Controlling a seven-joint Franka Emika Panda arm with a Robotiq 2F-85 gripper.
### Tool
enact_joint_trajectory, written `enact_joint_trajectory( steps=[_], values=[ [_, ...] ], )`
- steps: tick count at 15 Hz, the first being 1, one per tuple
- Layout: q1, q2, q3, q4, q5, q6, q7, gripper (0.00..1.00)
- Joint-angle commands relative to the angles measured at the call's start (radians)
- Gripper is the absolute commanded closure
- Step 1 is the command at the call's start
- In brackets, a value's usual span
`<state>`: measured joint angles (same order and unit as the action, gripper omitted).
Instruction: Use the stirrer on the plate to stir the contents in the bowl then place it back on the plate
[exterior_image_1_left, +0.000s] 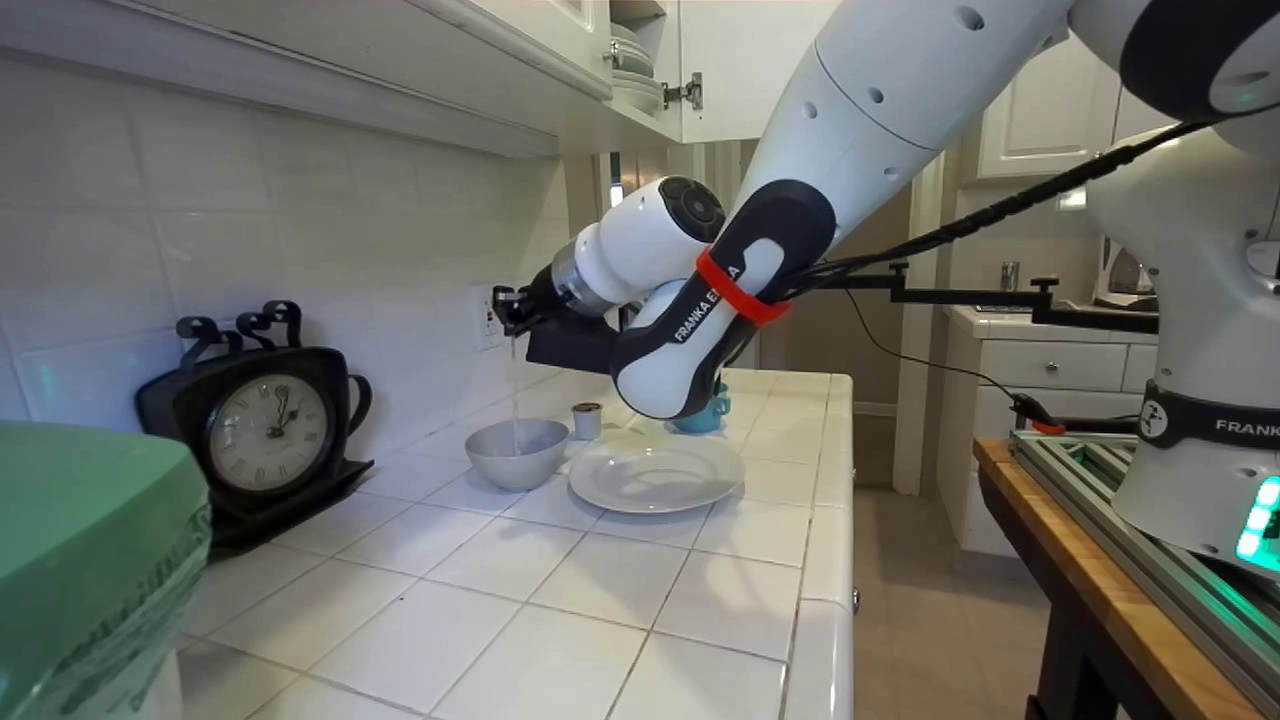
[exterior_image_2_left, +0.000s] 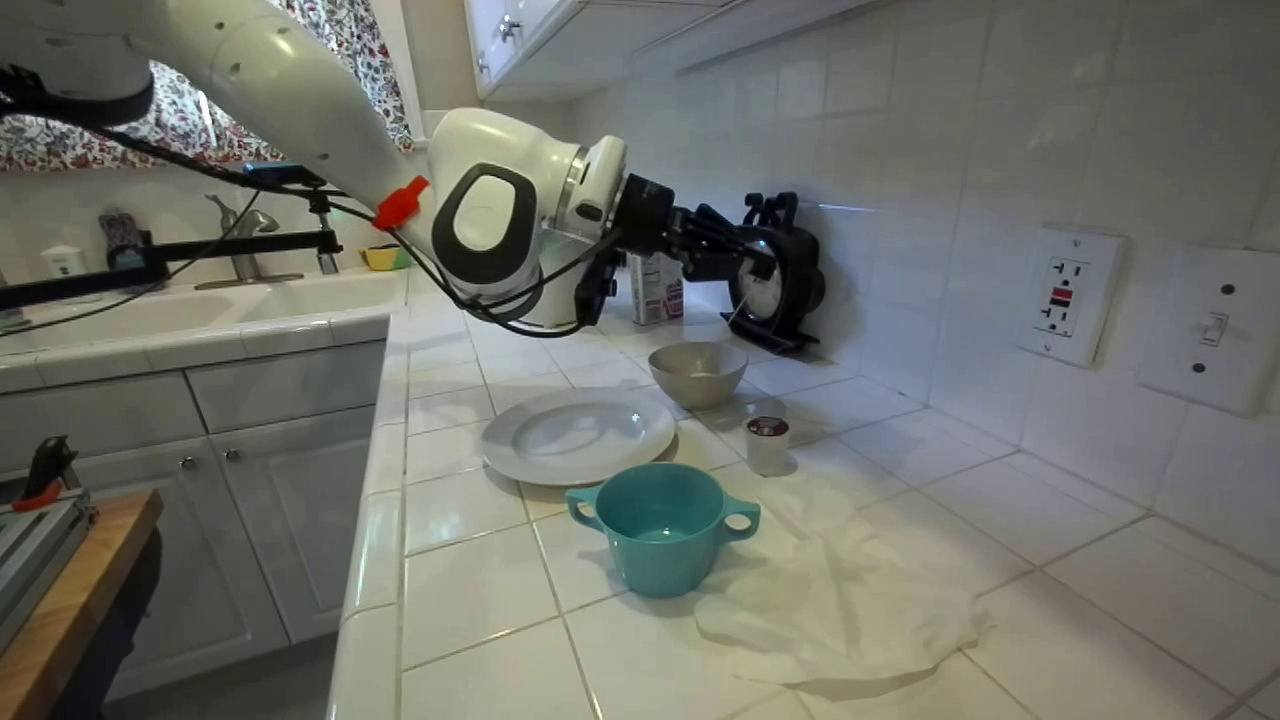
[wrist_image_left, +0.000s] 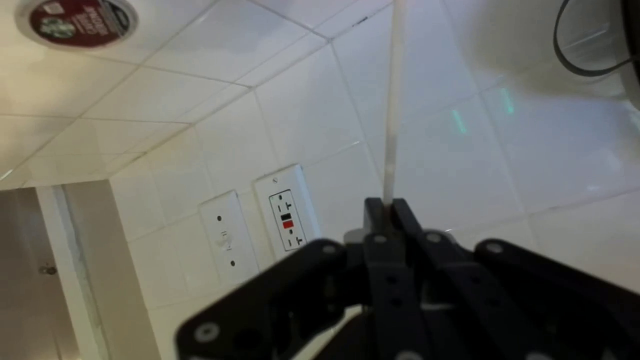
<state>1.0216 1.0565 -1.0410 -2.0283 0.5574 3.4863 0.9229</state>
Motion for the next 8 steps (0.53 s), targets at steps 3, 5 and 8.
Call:
enact_joint_trajectory(
  steps=[3, 5, 8],
  values=[
    [-0.006, -0.057, 0.003, -0.054, -0.024, 0.003, -0.016, 0.99],
    [-0.008, -0.058, -0.012, -0.063, -0.017, -0.009, -0.013, 0.99],
    [-0.037, -0.097, -0.024, -0.066, -0.025, -0.041, -0.011, 0.99]
  ],
)
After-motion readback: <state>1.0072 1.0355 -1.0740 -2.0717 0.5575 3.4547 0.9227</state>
